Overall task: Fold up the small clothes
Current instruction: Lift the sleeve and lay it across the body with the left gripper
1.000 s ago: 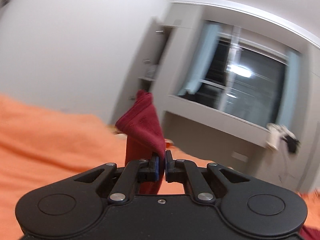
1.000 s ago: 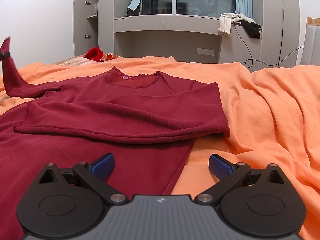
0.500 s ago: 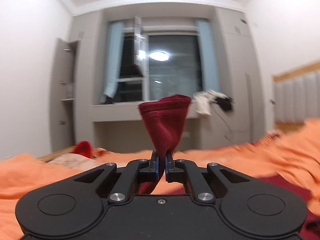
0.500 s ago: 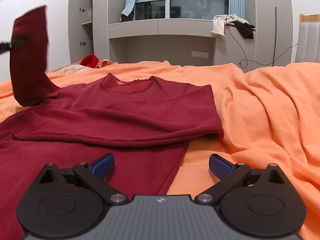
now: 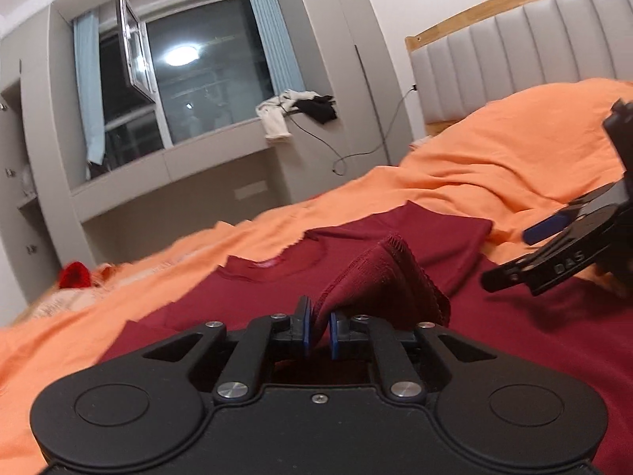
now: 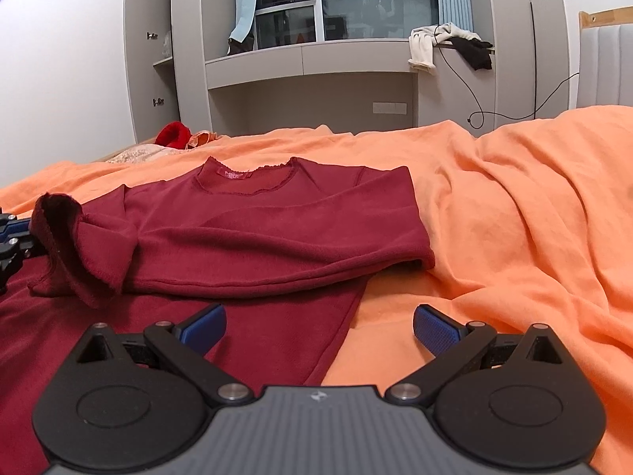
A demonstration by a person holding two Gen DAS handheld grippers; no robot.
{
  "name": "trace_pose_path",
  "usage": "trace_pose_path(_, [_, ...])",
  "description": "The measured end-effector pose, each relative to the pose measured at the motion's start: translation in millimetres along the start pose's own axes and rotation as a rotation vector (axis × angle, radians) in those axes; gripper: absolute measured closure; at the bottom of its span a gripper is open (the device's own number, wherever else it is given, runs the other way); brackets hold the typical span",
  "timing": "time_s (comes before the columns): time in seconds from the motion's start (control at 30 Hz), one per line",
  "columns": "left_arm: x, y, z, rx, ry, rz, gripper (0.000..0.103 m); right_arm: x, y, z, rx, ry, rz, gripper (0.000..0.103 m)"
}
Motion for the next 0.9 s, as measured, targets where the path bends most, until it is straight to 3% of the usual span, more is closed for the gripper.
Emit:
trace_pose_path(0.17, [-1, 0, 9, -0.025, 0.045, 0.095, 0.079, -4, -4, 3, -0.021, 0.025, 0.013, 0.000])
trace_pose_path(0.37, [11, 12, 16, -0.057, 0.001, 0.218, 0.069, -6, -7, 4, -0.028, 0.041, 0.019, 0.000])
trace_pose_path(0.5, [23, 12, 27, -0.125, -0.032, 0.341, 0.051, -4, -6, 2, -0.025, 0.032, 0.023, 0.000])
trace_pose_path(0.57, [25, 11, 31, -0.142, -0.033, 0.377, 0.051, -3, -3, -1, -0.011, 0.023, 0.032, 0.000])
trace_pose_path(0.63, [22, 12, 29, -0.137, -0.014, 0.396, 0.047, -3, 3, -6, 0.017, 0.014, 0.026, 0.000])
trace_pose_path(0.7, [15, 14, 24, -0.117, 0.028, 0.417, 0.030, -5, 8, -13, 0.045, 0.011, 0.014, 0.000])
trace_pose_path(0.73, [9, 16, 21, -0.096, 0.052, 0.414, 0.026, -7, 10, -15, 0.054, 0.009, 0.005, 0.000])
trace_pose_path(0.83, [-15, 23, 8, -0.033, 0.121, 0.367, 0.015, -15, 14, -22, 0.064, -0.005, -0.057, 0.000])
trace_pose_path(0.9, [-36, 27, 2, 0.007, 0.177, 0.310, 0.000, -24, 15, -27, 0.057, -0.009, -0.138, 0.000])
Point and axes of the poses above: each gripper's, at about its wrist camera, not at the fingertips, and y roughly against the way its jaws point, x to its right, z to its underside, the point moved 7 cm from there along -y, roughly the way its jaws point, and after that the axes turned 10 degrees about z, right-handed, at the moved point
